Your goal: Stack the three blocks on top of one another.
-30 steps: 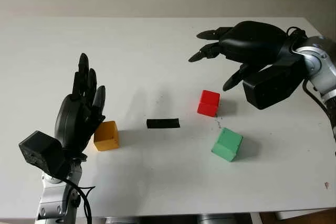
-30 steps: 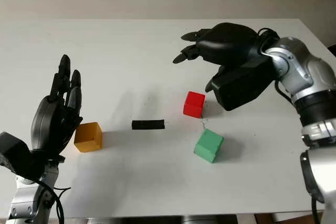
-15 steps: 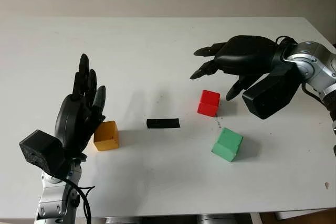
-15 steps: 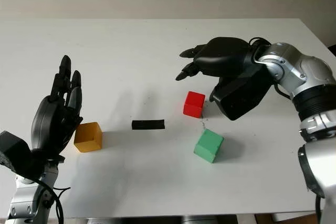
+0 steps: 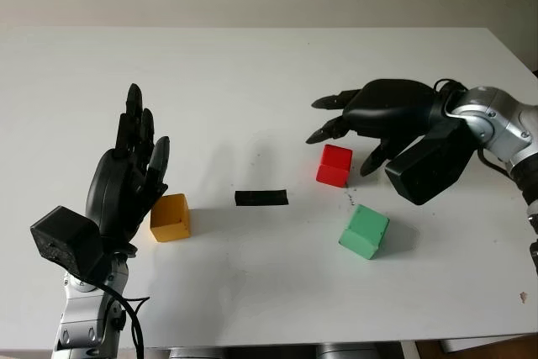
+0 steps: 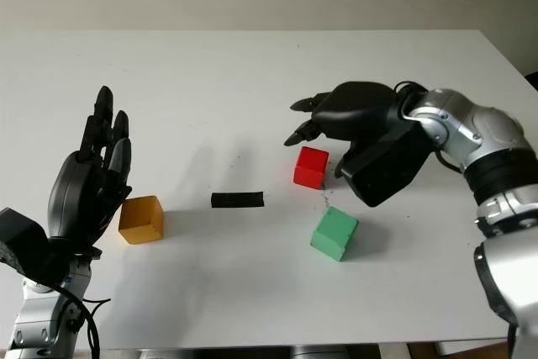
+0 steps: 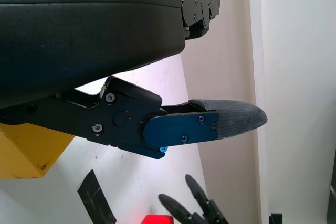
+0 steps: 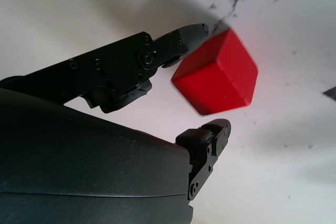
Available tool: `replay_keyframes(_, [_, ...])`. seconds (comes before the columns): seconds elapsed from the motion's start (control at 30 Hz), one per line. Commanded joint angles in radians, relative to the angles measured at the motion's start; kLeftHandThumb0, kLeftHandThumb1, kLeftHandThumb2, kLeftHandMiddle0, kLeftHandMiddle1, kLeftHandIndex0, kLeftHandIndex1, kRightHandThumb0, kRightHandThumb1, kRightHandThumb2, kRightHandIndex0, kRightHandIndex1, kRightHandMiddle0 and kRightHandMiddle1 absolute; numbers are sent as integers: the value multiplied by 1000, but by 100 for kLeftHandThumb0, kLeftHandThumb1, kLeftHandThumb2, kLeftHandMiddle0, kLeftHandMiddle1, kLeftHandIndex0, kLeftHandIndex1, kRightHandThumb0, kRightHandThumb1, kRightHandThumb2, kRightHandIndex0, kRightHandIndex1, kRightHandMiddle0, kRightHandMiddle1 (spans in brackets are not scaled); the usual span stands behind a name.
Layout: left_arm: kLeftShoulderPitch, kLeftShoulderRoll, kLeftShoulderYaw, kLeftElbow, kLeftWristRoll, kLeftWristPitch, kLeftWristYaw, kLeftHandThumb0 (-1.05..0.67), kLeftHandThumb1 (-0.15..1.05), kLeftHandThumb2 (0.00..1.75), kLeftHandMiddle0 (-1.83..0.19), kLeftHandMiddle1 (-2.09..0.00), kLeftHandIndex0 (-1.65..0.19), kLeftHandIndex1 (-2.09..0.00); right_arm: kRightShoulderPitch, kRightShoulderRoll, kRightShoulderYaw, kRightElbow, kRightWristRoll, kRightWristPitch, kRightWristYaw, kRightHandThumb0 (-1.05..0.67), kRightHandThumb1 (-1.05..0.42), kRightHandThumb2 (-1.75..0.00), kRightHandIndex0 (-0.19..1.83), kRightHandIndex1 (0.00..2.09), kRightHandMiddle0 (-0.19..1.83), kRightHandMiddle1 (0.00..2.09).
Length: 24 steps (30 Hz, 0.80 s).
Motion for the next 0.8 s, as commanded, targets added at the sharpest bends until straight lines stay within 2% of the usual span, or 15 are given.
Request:
replay_keyframes(0.0, [-4,6,3,-22,0,1,0,-78,105,48,19,-5,19,-3,11,12,3,9,13,11,-1,-40,-90,-6,9,4,45,6])
replay_keyframes(0.5, [-5,13,5,-13,1,-4,-13,-76,105,50,19,-3,19,0,18,24,6,66,16,-40,-89,-35,-93,-6,14,7,55,11])
replay_keyframes(0.6, [-4,14,7,-15,-5,-1,-20,-76,105,49,19,-3,19,0,16,21,9,66,7,-47,-106,-34,-96,-7,16,7,66,18])
replay_keyframes(0.63, [-4,15,6,-16,-3,0,-20,-76,105,49,19,-3,19,0,15,19,10,68,0,-53,-125,-35,-97,-6,17,7,71,23])
replay_keyframes(0.7, [-4,17,7,-16,-5,3,-23,-76,105,50,19,-2,19,0,12,16,13,70,-14,-55,-154,-38,-96,-6,23,6,60,82])
replay_keyframes(0.77, [-5,17,7,-17,-5,3,-25,-75,105,50,19,-2,19,0,6,14,15,72,-22,-55,-169,-38,-95,-5,25,6,48,123])
